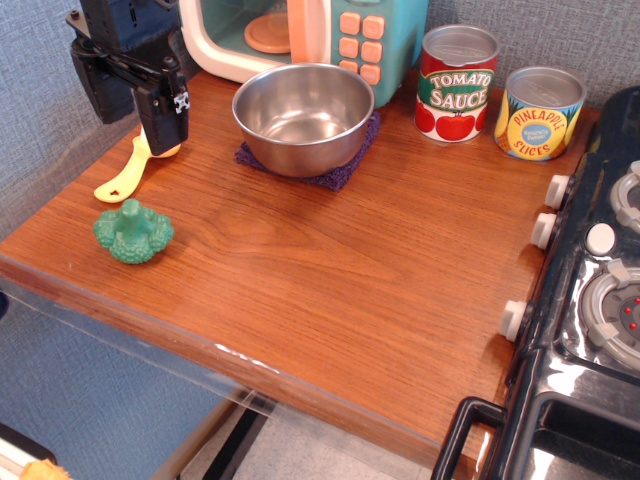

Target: Move the pot to the front of the table next to the green pepper.

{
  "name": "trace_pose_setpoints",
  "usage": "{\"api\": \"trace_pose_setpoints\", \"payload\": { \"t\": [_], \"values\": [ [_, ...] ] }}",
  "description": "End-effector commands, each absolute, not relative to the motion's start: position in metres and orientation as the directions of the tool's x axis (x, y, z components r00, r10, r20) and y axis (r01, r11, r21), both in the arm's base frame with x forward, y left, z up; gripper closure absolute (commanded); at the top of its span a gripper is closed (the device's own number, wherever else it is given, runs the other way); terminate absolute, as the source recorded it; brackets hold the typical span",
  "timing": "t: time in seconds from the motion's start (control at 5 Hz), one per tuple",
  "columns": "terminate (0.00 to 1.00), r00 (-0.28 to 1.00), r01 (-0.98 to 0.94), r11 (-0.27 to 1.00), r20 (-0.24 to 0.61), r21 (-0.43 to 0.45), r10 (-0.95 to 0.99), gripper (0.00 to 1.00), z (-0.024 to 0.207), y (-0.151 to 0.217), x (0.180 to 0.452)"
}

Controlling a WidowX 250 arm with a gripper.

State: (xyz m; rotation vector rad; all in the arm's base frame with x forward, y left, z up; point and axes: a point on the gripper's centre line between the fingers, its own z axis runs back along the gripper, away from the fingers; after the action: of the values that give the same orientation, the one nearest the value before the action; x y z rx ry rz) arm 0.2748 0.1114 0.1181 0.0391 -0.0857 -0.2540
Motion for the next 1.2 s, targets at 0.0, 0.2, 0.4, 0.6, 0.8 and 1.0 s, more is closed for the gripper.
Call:
{"api": "trace_pose_setpoints", "payload": {
  "t": [0.0, 0.2, 0.4, 0.6, 0.8, 1.0],
  "values": [
    [0.00, 0.964, 0.249, 0.967, 0.080, 0.049, -0.253, 0.00, 0.118, 0.111, 0.275],
    [0.00, 0.959, 0.263, 0.965, 0.108, 0.017, -0.263, 0.00, 0.125, 0.078, 0.304],
    [0.00, 0.953, 0.278, 0.961, 0.125, -0.007, -0.275, 0.00, 0.133, 0.045, 0.338],
    [0.00, 0.947, 0.295, 0.956, 0.137, -0.005, -0.292, 0.00, 0.131, 0.021, 0.372],
    [0.00, 0.957, 0.276, 0.961, 0.099, 0.000, -0.274, 0.00, 0.112, 0.012, 0.398],
    [0.00, 0.962, 0.269, 0.963, 0.043, 0.017, -0.269, 0.00, 0.086, 0.009, 0.410]
  ]
}}
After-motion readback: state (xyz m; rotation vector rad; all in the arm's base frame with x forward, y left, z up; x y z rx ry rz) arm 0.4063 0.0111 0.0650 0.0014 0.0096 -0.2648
